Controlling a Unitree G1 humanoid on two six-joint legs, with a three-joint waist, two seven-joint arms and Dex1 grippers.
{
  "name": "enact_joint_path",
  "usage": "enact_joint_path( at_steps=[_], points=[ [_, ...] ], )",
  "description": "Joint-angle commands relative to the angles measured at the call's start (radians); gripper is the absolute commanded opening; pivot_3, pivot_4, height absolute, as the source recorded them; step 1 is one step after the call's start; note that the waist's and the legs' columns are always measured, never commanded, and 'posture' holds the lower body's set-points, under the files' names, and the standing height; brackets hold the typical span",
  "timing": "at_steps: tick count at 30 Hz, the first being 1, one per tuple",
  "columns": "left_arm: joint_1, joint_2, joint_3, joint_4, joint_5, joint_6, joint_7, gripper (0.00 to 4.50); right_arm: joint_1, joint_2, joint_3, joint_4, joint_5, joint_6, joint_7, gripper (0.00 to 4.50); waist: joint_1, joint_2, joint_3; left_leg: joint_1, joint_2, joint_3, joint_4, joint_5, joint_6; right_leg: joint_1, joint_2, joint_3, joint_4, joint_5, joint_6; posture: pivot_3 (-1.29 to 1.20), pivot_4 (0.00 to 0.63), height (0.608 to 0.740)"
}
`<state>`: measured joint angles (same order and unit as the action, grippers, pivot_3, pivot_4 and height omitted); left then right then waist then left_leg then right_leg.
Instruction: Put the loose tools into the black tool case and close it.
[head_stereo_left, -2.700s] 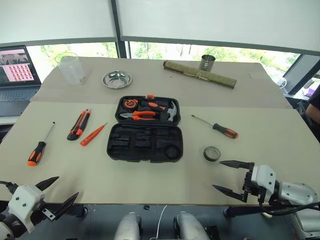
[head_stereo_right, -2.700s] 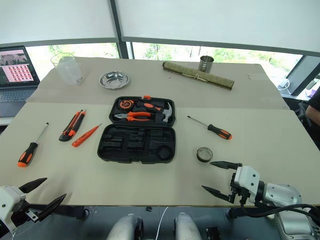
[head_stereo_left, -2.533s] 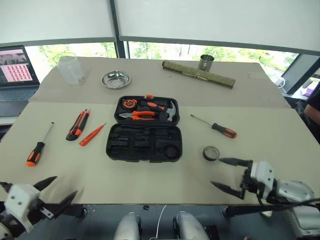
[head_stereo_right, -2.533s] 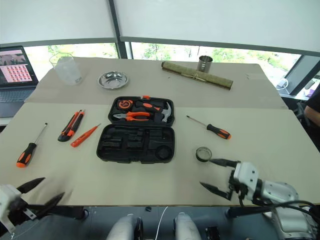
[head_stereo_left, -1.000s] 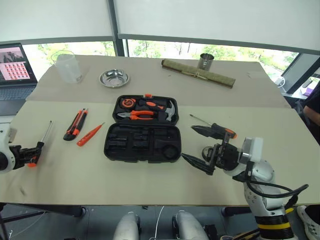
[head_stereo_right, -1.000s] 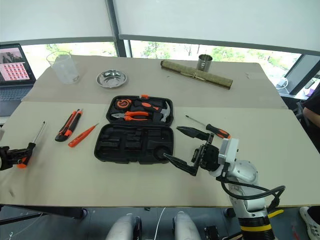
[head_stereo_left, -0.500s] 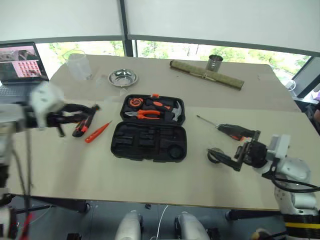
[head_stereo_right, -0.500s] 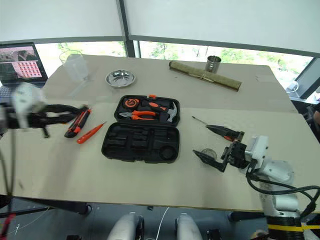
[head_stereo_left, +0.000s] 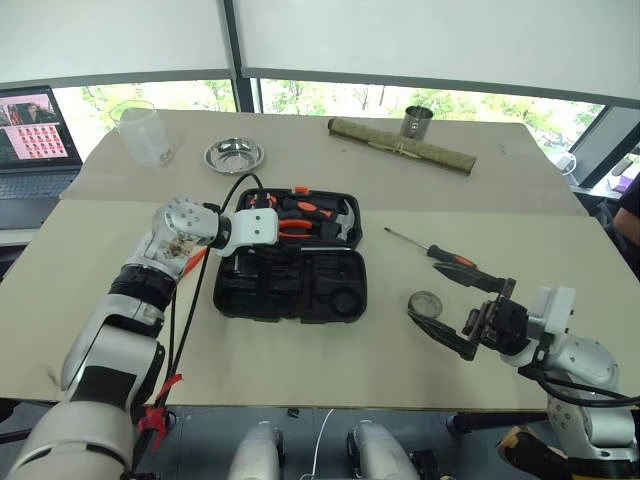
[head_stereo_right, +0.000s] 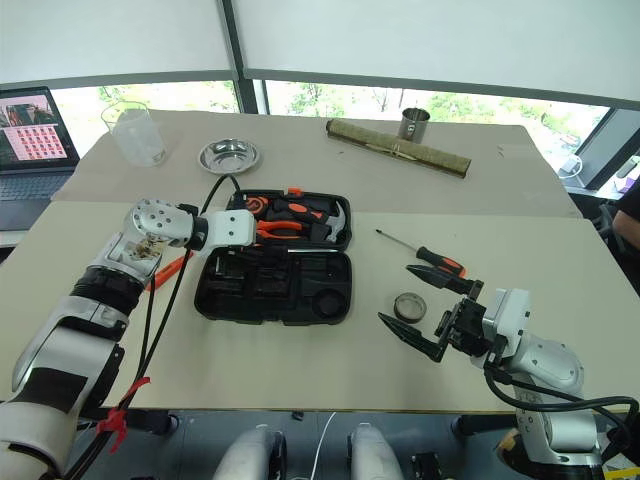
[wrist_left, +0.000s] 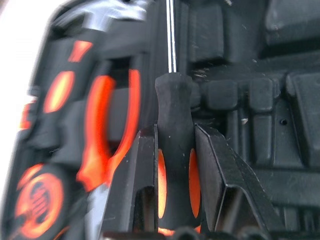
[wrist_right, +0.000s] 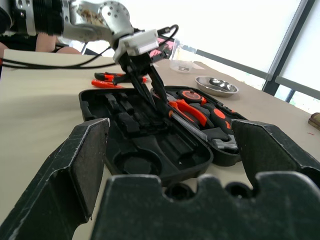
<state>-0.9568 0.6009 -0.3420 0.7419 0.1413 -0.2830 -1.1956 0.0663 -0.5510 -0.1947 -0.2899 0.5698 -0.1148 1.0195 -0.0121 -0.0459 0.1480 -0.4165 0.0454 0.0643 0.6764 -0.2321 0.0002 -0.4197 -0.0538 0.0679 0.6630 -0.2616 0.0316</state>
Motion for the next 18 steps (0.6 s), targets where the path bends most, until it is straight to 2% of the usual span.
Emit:
enact_joint_path(
  at_steps=[1, 11, 18],
  points=[
    [0.005, 0.003, 0.004, -0.017, -0.007, -0.009, -0.048, 0.62, 0.023, 0.008, -0.012, -0.041, -0.003, -0.013, -0.02, 4.5, 0.0, 0.0, 0.0, 0.0, 0.0, 0.0, 0.001, 0.0, 0.0, 0.0, 0.0, 0.0, 0.0, 0.0, 0.0, 0.0, 0.15, 0.74],
    [0.047, 0.055, -0.001, -0.054, 0.057, 0.055, -0.014, 0.62, 0.048, 0.025, -0.003, -0.059, -0.007, -0.028, -0.031, 4.5, -0.005, 0.0, 0.0, 0.0, 0.001, 0.0, 0.001, 0.0, 0.0, 0.0, 0.0, 0.0, 0.001, 0.0, 0.001, 0.0, 0.15, 0.74],
    [0.081, 0.114, 0.012, -0.122, 0.043, 0.085, -0.064, 0.62, 0.03, 0.014, 0.002, -0.056, -0.002, -0.01, -0.029, 4.5, -0.007, 0.0, 0.0, 0.001, 0.001, 0.0, 0.001, 0.0, 0.0, 0.0, 0.001, 0.001, 0.001, 0.0, 0.0, 0.0, 0.15, 0.74]
  ],
)
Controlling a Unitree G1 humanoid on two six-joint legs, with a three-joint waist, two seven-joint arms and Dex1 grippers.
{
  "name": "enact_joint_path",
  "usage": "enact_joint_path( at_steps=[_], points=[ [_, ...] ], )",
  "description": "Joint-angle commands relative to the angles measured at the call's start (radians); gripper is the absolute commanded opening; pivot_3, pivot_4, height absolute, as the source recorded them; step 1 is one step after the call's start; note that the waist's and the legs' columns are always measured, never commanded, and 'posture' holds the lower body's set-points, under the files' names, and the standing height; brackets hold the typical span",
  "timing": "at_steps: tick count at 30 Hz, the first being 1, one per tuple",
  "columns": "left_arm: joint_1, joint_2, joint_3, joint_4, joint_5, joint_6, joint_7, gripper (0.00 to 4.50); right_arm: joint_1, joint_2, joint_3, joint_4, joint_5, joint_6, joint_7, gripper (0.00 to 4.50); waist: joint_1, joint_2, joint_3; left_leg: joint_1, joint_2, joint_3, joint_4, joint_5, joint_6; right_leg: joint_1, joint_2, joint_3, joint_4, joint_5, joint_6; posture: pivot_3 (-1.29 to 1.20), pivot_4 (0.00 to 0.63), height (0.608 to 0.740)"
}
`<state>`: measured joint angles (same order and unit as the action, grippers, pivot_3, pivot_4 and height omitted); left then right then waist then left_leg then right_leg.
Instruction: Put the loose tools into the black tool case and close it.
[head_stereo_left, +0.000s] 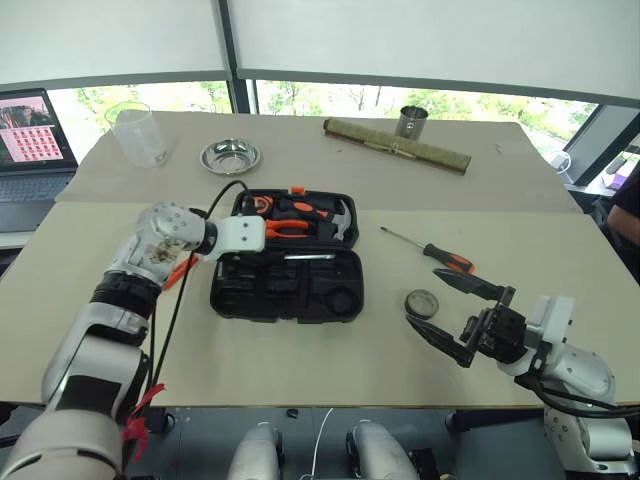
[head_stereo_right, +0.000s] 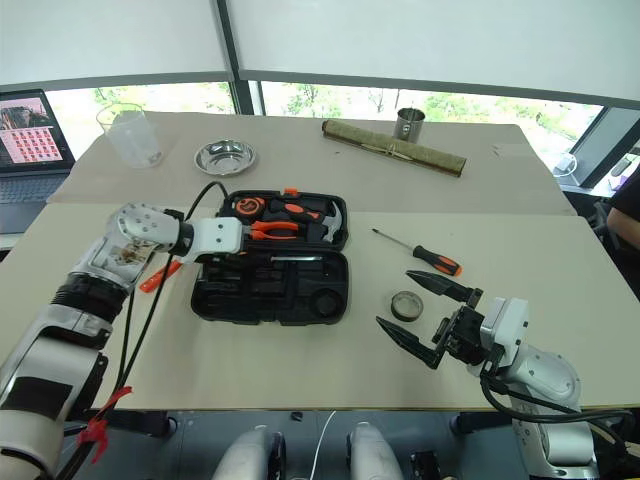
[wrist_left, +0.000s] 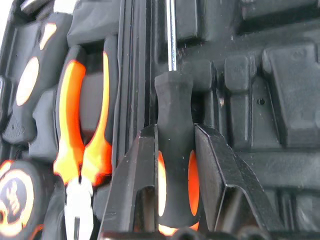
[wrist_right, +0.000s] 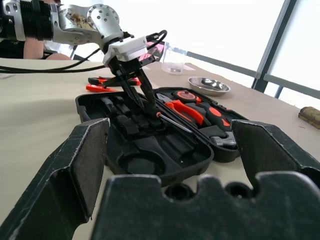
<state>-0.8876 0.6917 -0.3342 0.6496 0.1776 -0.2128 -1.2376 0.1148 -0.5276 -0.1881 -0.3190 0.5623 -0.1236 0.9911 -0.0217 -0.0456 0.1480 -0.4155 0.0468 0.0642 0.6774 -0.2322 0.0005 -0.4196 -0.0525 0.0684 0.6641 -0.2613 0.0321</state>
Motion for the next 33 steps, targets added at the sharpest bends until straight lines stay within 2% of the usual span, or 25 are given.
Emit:
enact_joint_path(
  at_steps=[1, 5, 14, 21, 23, 24, 27, 32, 33],
  points=[
    [0.015, 0.025, 0.007, -0.038, 0.004, 0.02, -0.023, 0.62, -0.024, -0.01, -0.002, -0.024, 0.004, 0.001, -0.002, 4.5, 0.004, 0.0, 0.0, 0.0, 0.0, 0.0, 0.0, 0.0, 0.0, 0.0, 0.0, 0.0, 0.0, 0.0, 0.0, 0.0, 0.15, 0.74],
    [0.029, 0.032, 0.001, -0.054, 0.011, 0.035, -0.024, 0.62, -0.041, -0.01, 0.008, -0.013, 0.002, 0.004, -0.001, 4.5, 0.005, 0.0, 0.0, 0.0, 0.0, 0.0, 0.0, 0.0, 0.0, 0.0, 0.0, 0.0, 0.0, 0.0, 0.0, 0.0, 0.15, 0.74],
    [0.013, -0.032, 0.006, -0.057, 0.038, 0.098, 0.072, 0.62, -0.047, -0.008, 0.017, 0.003, 0.003, -0.001, 0.014, 4.5, 0.012, 0.0, 0.0, 0.001, 0.0, 0.0, 0.001, 0.0, 0.0, 0.002, 0.0, 0.0, 0.0, 0.0, 0.0, 0.0, 0.15, 0.74],
    [0.036, -0.026, 0.023, -0.121, 0.001, 0.101, 0.042, 0.62, -0.023, -0.003, 0.024, -0.01, 0.011, 0.002, 0.021, 4.5, 0.015, 0.0, 0.0, 0.001, -0.001, 0.0, 0.002, 0.0, 0.0, 0.003, -0.001, 0.0, 0.0, 0.0, 0.0, 0.0, 0.15, 0.74],
    [0.055, -0.03, 0.045, -0.151, -0.038, 0.122, 0.029, 1.57, -0.019, -0.003, 0.027, -0.015, 0.012, 0.004, 0.019, 4.5, 0.015, 0.0, 0.0, 0.001, -0.001, 0.0, 0.002, 0.0, 0.0, 0.002, -0.001, 0.0, 0.0, 0.0, 0.0, 0.0, 0.15, 0.74],
    [0.066, -0.037, 0.065, -0.169, -0.061, 0.141, 0.035, 1.81, -0.017, -0.002, 0.028, -0.017, 0.013, 0.005, 0.019, 4.5, 0.014, 0.0, 0.0, 0.001, 0.0, 0.0, 0.002, 0.0, 0.0, 0.002, -0.001, 0.0, 0.0, 0.0, 0.0, 0.0, 0.15, 0.74],
    [0.07, -0.057, 0.161, -0.178, -0.122, 0.207, 0.128, 2.92, -0.01, 0.0, 0.035, -0.024, 0.013, 0.01, 0.014, 4.5, 0.015, 0.0, 0.0, 0.0, 0.0, 0.0, 0.002, 0.0, 0.0, 0.001, -0.001, 0.0, 0.0, 0.0, 0.0, 0.0, 0.15, 0.74],
    [0.093, -0.066, 0.278, -0.234, -0.289, 0.332, 0.085, 2.92, 0.002, 0.001, 0.047, -0.028, 0.015, 0.014, 0.011, 4.5, 0.011, 0.0, 0.0, 0.0, 0.0, -0.001, 0.002, 0.0, 0.0, 0.001, -0.001, -0.001, 0.0, 0.0, 0.0, 0.0, 0.15, 0.74],
    [0.119, -0.056, 0.28, -0.25, -0.31, 0.366, 0.056, 2.66, 0.002, 0.001, 0.049, -0.026, 0.014, 0.014, 0.011, 4.5, 0.011, 0.0, 0.0, 0.0, 0.0, -0.001, 0.002, 0.0, 0.0, 0.001, -0.001, -0.001, 0.0, 0.0, 0.0, 0.0, 0.15, 0.74]
  ],
)
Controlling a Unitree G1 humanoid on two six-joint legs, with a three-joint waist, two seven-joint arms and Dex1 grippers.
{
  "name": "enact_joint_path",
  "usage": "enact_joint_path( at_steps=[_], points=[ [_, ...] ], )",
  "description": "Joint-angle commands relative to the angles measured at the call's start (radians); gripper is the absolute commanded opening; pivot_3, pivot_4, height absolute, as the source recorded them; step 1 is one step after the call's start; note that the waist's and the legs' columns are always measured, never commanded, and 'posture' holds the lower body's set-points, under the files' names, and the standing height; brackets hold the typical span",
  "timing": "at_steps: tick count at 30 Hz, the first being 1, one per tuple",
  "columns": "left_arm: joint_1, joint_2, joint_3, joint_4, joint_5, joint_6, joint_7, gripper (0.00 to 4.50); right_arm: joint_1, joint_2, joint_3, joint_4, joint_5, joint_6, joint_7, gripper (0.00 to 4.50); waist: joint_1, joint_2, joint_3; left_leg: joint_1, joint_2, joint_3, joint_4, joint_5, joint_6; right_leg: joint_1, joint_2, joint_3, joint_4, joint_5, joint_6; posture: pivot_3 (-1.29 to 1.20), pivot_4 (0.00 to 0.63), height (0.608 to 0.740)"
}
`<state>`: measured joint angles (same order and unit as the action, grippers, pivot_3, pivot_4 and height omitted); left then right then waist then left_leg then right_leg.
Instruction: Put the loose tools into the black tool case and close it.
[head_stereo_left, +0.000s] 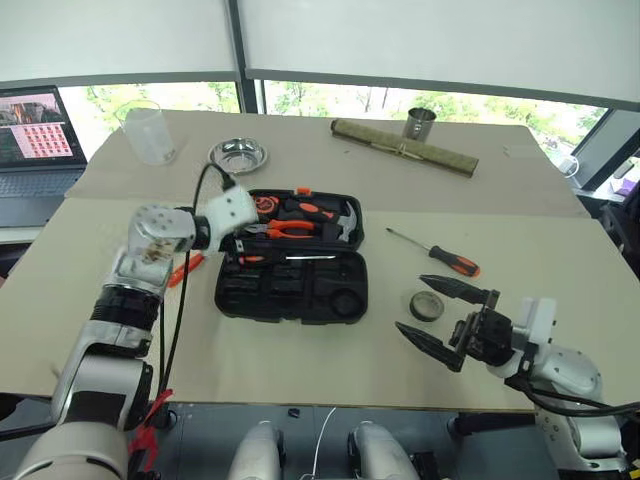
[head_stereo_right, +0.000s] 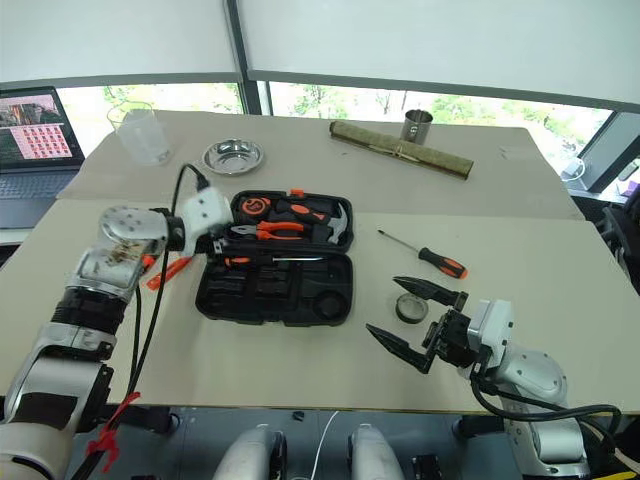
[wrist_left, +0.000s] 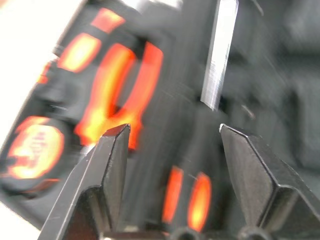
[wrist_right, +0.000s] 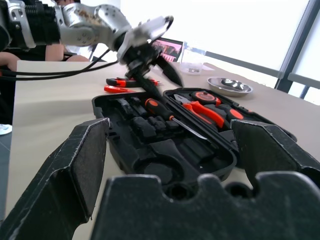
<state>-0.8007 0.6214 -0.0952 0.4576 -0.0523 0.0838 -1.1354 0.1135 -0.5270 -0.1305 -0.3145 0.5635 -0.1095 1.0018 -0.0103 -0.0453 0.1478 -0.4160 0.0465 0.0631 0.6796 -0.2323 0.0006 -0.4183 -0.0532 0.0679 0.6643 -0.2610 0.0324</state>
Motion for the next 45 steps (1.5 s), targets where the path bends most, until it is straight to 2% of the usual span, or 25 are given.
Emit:
enact_joint_path(
  at_steps=[1, 2, 7, 8, 12, 18, 24, 30, 33, 39, 45],
  points=[
    [0.061, 0.017, 0.042, -0.067, -0.092, 0.082, -0.058, 2.39, 0.0, 0.001, -0.006, -0.026, 0.011, -0.001, 0.001, 4.5, -0.002, 0.0, 0.0, 0.0, 0.0, 0.0, 0.0, 0.0, 0.0, 0.0, 0.0, 0.0, 0.0, 0.0, 0.0, 0.0, 0.15, 0.74],
    [0.084, 0.013, 0.045, -0.074, -0.101, 0.094, -0.055, 2.25, -0.003, 0.002, -0.004, -0.022, 0.01, -0.002, 0.001, 4.5, -0.006, 0.001, -0.001, 0.0, 0.0, 0.0, 0.0, 0.0, 0.0, 0.0, 0.0, 0.0, 0.0, 0.0, 0.0, 0.0, 0.15, 0.74],
    [0.146, -0.054, 0.037, -0.096, -0.114, 0.144, 0.012, 0.24, -0.013, 0.005, 0.005, -0.027, 0.004, -0.005, 0.0, 4.5, 0.0, 0.001, -0.001, 0.001, 0.0, 0.0, 0.0, 0.0, 0.0, 0.001, 0.001, 0.0, 0.001, 0.0, 0.0, 0.0, 0.15, 0.74],
    [0.154, -0.063, 0.024, -0.098, -0.101, 0.146, 0.024, 0.09, -0.009, 0.005, 0.008, -0.036, 0.006, -0.003, 0.001, 4.5, 0.003, 0.001, -0.001, 0.001, 0.0, 0.0, 0.001, 0.0, 0.0, 0.001, 0.0, 0.0, 0.001, 0.0, 0.0, 0.0, 0.15, 0.74],
    [0.145, -0.099, 0.011, -0.062, -0.07, 0.152, 0.1, 0.09, 0.001, 0.002, 0.007, -0.04, 0.012, -0.002, 0.004, 4.5, 0.007, 0.001, -0.001, 0.0, -0.001, -0.001, 0.001, 0.0, 0.0, 0.001, 0.0, 0.0, 0.0, 0.0, 0.0, 0.0, 0.15, 0.74],
    [0.152, -0.121, -0.01, -0.063, -0.068, 0.205, 0.112, 0.09, 0.023, 0.002, 0.012, -0.06, 0.019, 0.006, 0.003, 4.5, 0.01, 0.001, -0.001, 0.001, -0.001, -0.001, 0.001, 0.0, 0.0, 0.002, 0.0, 0.0, 0.0, 0.0, 0.0, 0.0, 0.15, 0.74],
    [0.177, -0.116, 0.022, -0.149, -0.137, 0.251, 0.082, 0.09, 0.031, 0.004, 0.01, -0.065, 0.02, 0.011, -0.005, 4.5, 0.008, 0.001, -0.001, 0.004, -0.001, -0.001, 0.001, 0.0, 0.0, 0.005, 0.0, 0.0, 0.0, 0.0, 0.0, 0.0, 0.15, 0.74],
    [0.146, -0.15, 0.061, -0.143, -0.137, 0.246, 0.195, 0.09, 0.018, 0.019, 0.027, -0.051, 0.012, 0.006, -0.008, 4.5, 0.008, 0.001, -0.001, 0.004, -0.001, -0.002, 0.001, 0.0, 0.0, 0.005, 0.0, -0.001, 0.0, 0.0, 0.0, 0.0, 0.15, 0.74],
    [0.136, -0.151, 0.034, -0.106, -0.098, 0.247, 0.237, 0.09, 0.014, 0.022, 0.032, -0.047, 0.01, 0.004, -0.007, 4.5, 0.008, 0.001, -0.001, 0.004, -0.001, -0.002, 0.001, 0.0, 0.0, 0.005, 0.0, -0.001, -0.001, 0.0, 0.0, 0.0, 0.15, 0.74],
    [0.148, -0.138, -0.044, -0.097, -0.048, 0.277, 0.21, 0.09, 0.006, 0.025, 0.033, -0.037, 0.006, 0.001, -0.005, 4.5, 0.007, 0.001, -0.001, 0.004, -0.001, -0.002, 0.001, 0.0, 0.0, 0.006, 0.0, -0.001, -0.001, 0.0, 0.0, 0.0, 0.15, 0.74],
    [0.187, -0.154, -0.099, -0.132, -0.041, 0.333, 0.191, 0.09, -0.01, 0.03, 0.033, -0.031, -0.006, 0.004, -0.022, 4.5, 0.005, 0.001, -0.001, 0.011, -0.001, -0.002, -0.001, 0.0, 0.0, 0.014, 0.0, -0.001, -0.003, 0.0, 0.001, 0.0, 0.15, 0.74]
  ],
)
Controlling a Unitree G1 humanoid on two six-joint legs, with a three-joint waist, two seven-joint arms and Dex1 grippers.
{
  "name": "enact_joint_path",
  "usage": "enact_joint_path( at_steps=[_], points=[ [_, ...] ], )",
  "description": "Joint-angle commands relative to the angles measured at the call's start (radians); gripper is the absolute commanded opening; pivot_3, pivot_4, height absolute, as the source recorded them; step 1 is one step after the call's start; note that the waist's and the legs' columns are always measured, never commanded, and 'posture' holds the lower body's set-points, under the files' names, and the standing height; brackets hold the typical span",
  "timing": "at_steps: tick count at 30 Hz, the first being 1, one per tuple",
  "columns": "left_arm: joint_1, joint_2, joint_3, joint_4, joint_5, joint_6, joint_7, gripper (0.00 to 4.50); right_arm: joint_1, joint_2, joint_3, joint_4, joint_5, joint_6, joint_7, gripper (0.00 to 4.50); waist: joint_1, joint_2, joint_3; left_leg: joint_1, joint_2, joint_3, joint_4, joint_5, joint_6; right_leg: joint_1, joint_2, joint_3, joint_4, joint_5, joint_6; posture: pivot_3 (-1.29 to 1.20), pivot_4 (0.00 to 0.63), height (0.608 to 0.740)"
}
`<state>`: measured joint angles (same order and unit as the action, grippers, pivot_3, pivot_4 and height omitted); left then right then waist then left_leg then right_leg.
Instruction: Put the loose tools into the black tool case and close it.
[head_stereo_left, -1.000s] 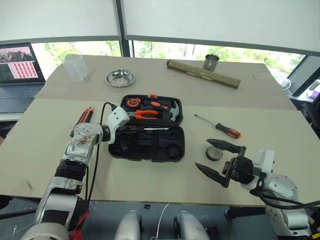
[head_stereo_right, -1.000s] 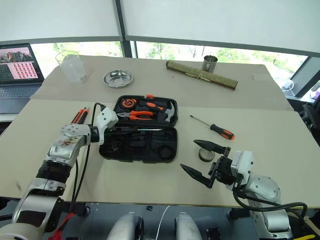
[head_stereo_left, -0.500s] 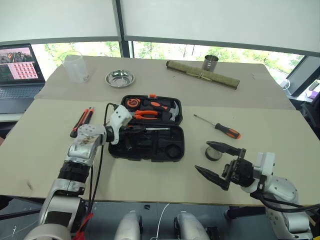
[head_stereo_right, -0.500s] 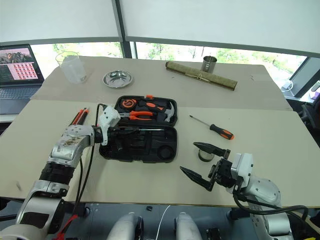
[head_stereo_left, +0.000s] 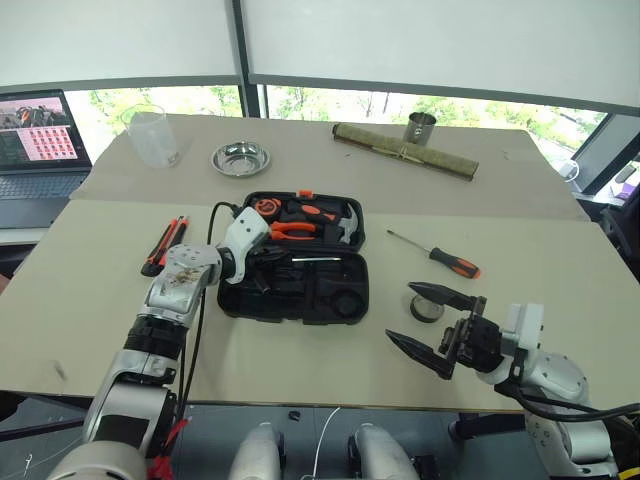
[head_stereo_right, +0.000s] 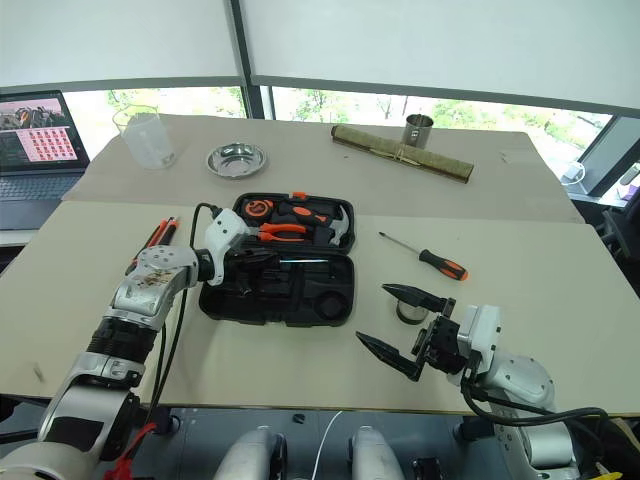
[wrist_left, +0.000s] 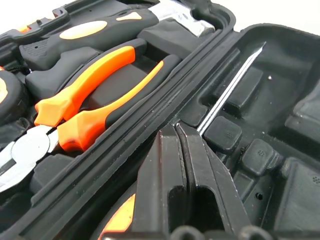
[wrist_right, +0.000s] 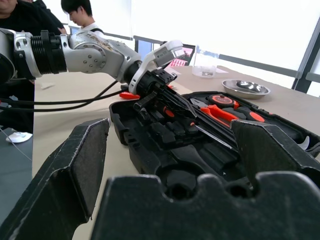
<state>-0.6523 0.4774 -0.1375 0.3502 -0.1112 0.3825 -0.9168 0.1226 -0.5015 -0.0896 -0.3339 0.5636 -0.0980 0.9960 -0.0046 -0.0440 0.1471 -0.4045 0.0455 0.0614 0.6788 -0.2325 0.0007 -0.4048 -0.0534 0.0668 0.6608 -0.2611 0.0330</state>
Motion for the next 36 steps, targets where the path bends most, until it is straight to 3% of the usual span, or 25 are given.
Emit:
enact_joint_path(
  at_steps=[1, 6, 9, 11, 12, 16, 21, 23, 26, 29, 32, 36],
  points=[
    [0.042, -0.009, -0.062, -0.027, 0.023, 0.045, -0.022, 0.09, -0.023, 0.006, -0.008, -0.012, -0.008, -0.006, -0.02, 4.5, -0.001, 0.0, 0.0, 0.0, 0.0, 0.0, 0.0, 0.0, 0.0, 0.0, 0.0, 0.0, 0.0, 0.0, 0.0, 0.0, 0.15, 0.74],
    [0.054, -0.021, -0.032, 0.021, 0.033, -0.042, 0.021, 0.09, -0.048, 0.027, -0.027, -0.012, 0.013, 0.029, -0.086, 4.5, 0.002, 0.001, -0.001, 0.0, 0.0, 0.0, 0.0, 0.0, 0.0, 0.001, 0.0, 0.0, -0.001, 0.0, 0.0, 0.0, 0.15, 0.74],
    [0.079, -0.057, 0.122, -0.027, -0.117, -0.18, -0.013, 0.09, -0.041, 0.026, -0.083, -0.011, 0.036, 0.052, -0.137, 4.5, 0.004, 0.002, -0.001, 0.0, 0.0, 0.0, 0.0, 0.0, 0.0, 0.001, -0.001, 0.0, -0.001, 0.0, 0.0, 0.0, 0.15, 0.74],
    [0.122, -0.017, 0.177, -0.13, -0.217, -0.153, -0.115, 0.09, -0.02, 0.016, -0.135, 0.0, 0.044, 0.053, -0.159, 4.5, 0.002, 0.001, -0.001, -0.001, 0.0, 0.0, 0.0, 0.0, 0.0, 0.0, -0.001, 0.0, -0.001, 0.0, 0.0, 0.0, 0.15, 0.74],
    [0.142, 0.009, 0.199, -0.19, -0.265, -0.124, -0.155, 0.59, -0.006, 0.008, -0.164, 0.01, 0.036, 0.044, -0.164, 4.5, 0.001, 0.001, -0.001, -0.003, 0.0, 0.0, 0.0, 0.0, 0.0, -0.001, -0.001, 0.0, -0.001, 0.0, 0.0, 0.0, 0.15, 0.74],
    [0.22, 0.101, 0.274, -0.359, -0.353, -0.14, -0.221, 1.84, 0.063, -0.025, -0.277, 0.068, -0.007, 0.004, -0.169, 4.5, -0.004, 0.001, 0.0, -0.002, 0.001, 0.0, -0.001, 0.0, 0.0, -0.002, -0.001, -0.001, -0.002, 0.0, 0.0, 0.0, 0.15, 0.74],
    [0.445, 0.216, 0.413, -0.522, -0.492, -0.169, -0.376, 3.8, 0.146, -0.079, -0.396, 0.227, -0.091, -0.06, -0.175, 4.5, -0.011, 0.005, -0.002, 0.001, 0.0, 0.001, -0.003, -0.001, 0.001, 0.001, -0.003, 0.0, -0.004, 0.0, 0.0, 0.0, 0.15, 0.74],
    [0.525, 0.243, 0.479, -0.58, -0.545, -0.136, -0.366, 4.45, 0.16, -0.101, -0.427, 0.291, -0.133, -0.076, -0.196, 4.5, -0.015, 0.005, -0.002, 0.001, 0.001, 0.002, -0.004, -0.001, 0.001, 0.001, -0.002, 0.0, -0.005, 0.0, 0.0, 0.0, 0.15, 0.74],
    [0.596, 0.233, 0.544, -0.583, -0.573, -0.137, -0.319, 4.45, 0.108, -0.161, -0.431, 0.337, -0.175, -0.012, -0.243, 4.5, -0.013, 0.006, -0.001, 0.001, 0.003, 0.002, -0.003, -0.001, 0.001, 0.001, -0.002, 0.0, -0.005, -0.001, -0.001, 0.0, 0.15, 0.74],
    [0.635, 0.232, 0.533, -0.567, -0.538, -0.146, -0.298, 4.45, 0.004, -0.245, -0.372, 0.385, -0.211, 0.104, -0.254, 4.5, -0.017, 0.009, -0.001, 0.004, 0.002, 0.002, -0.003, 0.0, 0.002, 0.002, -0.003, 0.004, -0.005, -0.001, 0.0, 0.0, 0.15, 0.74],
    [0.631, 0.221, 0.522, -0.559, -0.554, -0.128, -0.272, 4.45, -0.168, -0.37, -0.226, 0.458, -0.247, 0.248, -0.132, 4.5, -0.024, 0.009, -0.001, 0.006, 0.002, 0.004, -0.003, 0.0, 0.003, 0.002, -0.002, 0.005, -0.005, 0.0, -0.001, 0.0, 0.15, 0.74],
    [0.642, 0.232, 0.481, -0.571, -0.569, -0.125, -0.319, 4.45, -0.486, -0.413, -0.051, 0.717, -0.334, 0.265, 0.002, 4.5, -0.031, 0.008, 0.0, 0.005, 0.002, 0.006, -0.003, 0.001, 0.003, 0.001, 0.0, 0.004, -0.005, 0.0, -0.001, 0.0, 0.15, 0.74]
  ],
)
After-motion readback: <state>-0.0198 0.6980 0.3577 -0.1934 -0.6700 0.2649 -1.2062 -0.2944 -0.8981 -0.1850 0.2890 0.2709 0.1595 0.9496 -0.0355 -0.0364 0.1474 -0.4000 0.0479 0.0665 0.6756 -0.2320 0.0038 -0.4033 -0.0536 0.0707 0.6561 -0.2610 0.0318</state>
